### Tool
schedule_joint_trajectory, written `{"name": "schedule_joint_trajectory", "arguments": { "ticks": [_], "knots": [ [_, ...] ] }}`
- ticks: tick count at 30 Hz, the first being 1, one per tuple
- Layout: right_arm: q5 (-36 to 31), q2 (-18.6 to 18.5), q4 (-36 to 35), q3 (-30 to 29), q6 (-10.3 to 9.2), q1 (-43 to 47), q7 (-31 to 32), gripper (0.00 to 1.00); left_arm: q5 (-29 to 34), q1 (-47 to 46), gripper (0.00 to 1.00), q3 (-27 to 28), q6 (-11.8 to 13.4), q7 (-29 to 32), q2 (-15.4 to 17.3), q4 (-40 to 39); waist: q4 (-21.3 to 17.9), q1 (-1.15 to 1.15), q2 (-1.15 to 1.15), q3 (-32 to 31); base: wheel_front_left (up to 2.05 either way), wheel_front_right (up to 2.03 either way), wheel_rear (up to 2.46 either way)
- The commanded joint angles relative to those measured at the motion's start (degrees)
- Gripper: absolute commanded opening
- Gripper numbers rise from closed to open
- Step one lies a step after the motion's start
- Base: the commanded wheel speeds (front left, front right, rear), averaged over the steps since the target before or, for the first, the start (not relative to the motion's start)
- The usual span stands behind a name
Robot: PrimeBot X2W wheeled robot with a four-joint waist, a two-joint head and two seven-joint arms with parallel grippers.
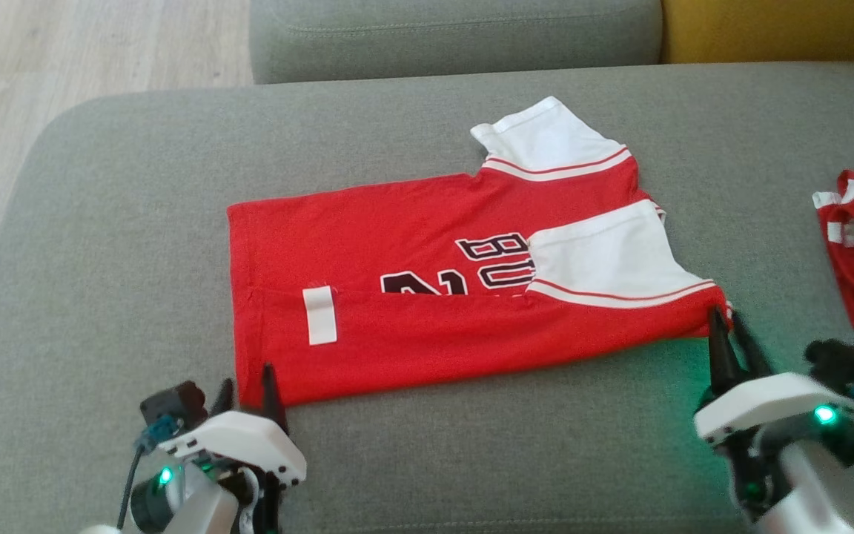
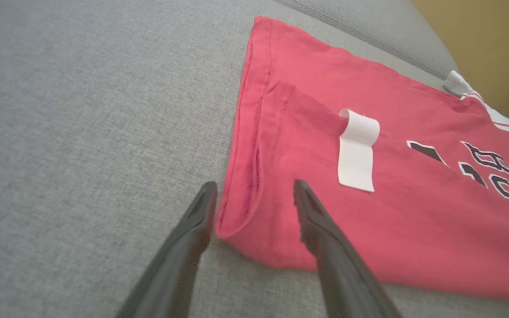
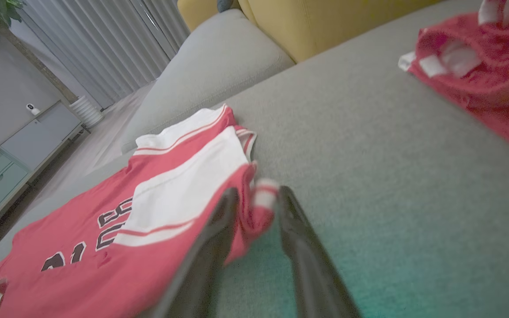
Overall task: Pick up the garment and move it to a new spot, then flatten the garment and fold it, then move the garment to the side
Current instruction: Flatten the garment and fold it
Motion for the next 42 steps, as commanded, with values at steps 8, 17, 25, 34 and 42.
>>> {"name": "schedule_joint_trajectory", "arguments": {
  "ticks": [8,17,25,34,42],
  "knots": [
    [-3.2,-3.2,-8.5,1.2,0.37,-6.8,3.0,1.00,3.8,-12.3,1.00,-0.9,0.2,7.0,4.3,-3.0,1.0,0.00,0.00,2.7,0.00,0.00,0.00],
    [-5.2,-2.7,-12.5,5.5,0.37,-18.3,10.6,1.00,7.1,-28.4,1.00,-4.8,-5.3,21.7,12.3,-1.7,0.3,0.00,0.00,10.1,0.00,0.00,0.00],
    [-4.5,-2.3,-13.5,8.1,0.37,-23.2,11.1,1.00,7.9,-36.0,1.00,-6.4,-8.4,27.4,14.7,2.1,-0.4,0.00,0.00,15.0,0.00,0.00,0.00],
    [-3.3,-2.9,-13.1,9.9,0.37,-25.5,10.0,1.00,10.0,-40.4,1.00,-8.3,-8.0,27.9,15.4,8.0,-0.6,0.00,0.00,18.0,0.00,0.00,0.00],
    [-2.9,-2.9,-9.7,9.4,0.37,-29.0,10.6,1.00,9.2,-41.6,0.00,-8.5,-8.4,26.7,14.4,11.3,-0.2,0.00,0.00,19.5,0.00,0.00,0.00]
  ]
}}
